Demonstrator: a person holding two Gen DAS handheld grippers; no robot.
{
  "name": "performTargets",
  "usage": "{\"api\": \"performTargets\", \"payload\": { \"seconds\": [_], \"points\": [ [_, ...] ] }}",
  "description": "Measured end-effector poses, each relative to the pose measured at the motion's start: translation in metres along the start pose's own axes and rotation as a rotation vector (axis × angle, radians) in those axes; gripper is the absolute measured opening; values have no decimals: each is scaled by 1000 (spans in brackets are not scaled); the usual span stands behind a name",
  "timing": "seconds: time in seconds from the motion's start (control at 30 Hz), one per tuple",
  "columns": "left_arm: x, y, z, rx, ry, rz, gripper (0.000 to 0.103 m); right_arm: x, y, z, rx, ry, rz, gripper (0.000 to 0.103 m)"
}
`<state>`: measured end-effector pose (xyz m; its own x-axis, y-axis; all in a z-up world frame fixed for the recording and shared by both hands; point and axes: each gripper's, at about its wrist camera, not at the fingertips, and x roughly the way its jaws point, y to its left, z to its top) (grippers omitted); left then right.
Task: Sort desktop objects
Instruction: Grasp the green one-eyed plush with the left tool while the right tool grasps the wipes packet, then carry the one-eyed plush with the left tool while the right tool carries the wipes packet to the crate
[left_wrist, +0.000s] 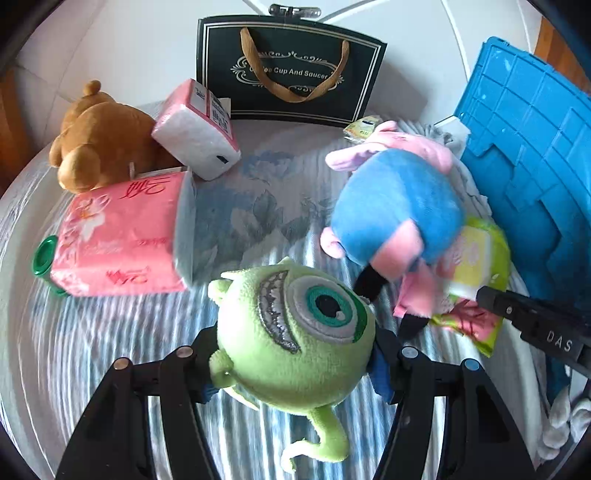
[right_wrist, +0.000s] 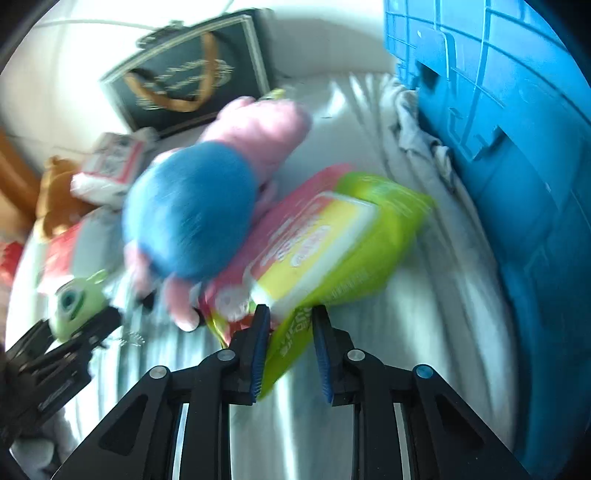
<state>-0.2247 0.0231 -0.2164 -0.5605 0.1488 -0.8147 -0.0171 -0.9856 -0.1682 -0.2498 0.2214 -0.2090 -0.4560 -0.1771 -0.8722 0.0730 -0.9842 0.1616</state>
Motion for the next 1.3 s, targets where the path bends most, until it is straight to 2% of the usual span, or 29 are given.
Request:
{"api": "performTargets", "payload": {
  "seconds": [0.1, 0.27, 0.47, 0.6, 0.77, 0.93, 1.07, 1.3],
  "points": [
    [-12, 0, -6, 8, -13, 7, 61, -9, 3, -12, 14, 13, 36, 20],
    [-29, 3, -12, 4, -35, 12, 61, -41, 5, -29, -40, -15, 32, 12],
    [-55, -7, -7, 20, -92, -9, 61, -82, 30, -30, -152, -119, -8, 3],
    [-87, -18, -3, 44, -157, -24, 61, -112, 43, -31, -198, -191, -23, 3],
    [-133, -36, 5, 75, -253, -45, 61, -166, 56, -30, -236, -321, -45, 3],
    [-186, -79, 20, 132, -365, -92, 61, -238, 46, -26, -222, -480, -80, 3],
    [-222, -127, 36, 184, -448, -149, 61, -297, 29, -19, -218, -605, -139, 3],
    [-278, -226, 58, 272, -554, -250, 62, -418, -33, -9, -160, -845, -242, 0]
  ]
}}
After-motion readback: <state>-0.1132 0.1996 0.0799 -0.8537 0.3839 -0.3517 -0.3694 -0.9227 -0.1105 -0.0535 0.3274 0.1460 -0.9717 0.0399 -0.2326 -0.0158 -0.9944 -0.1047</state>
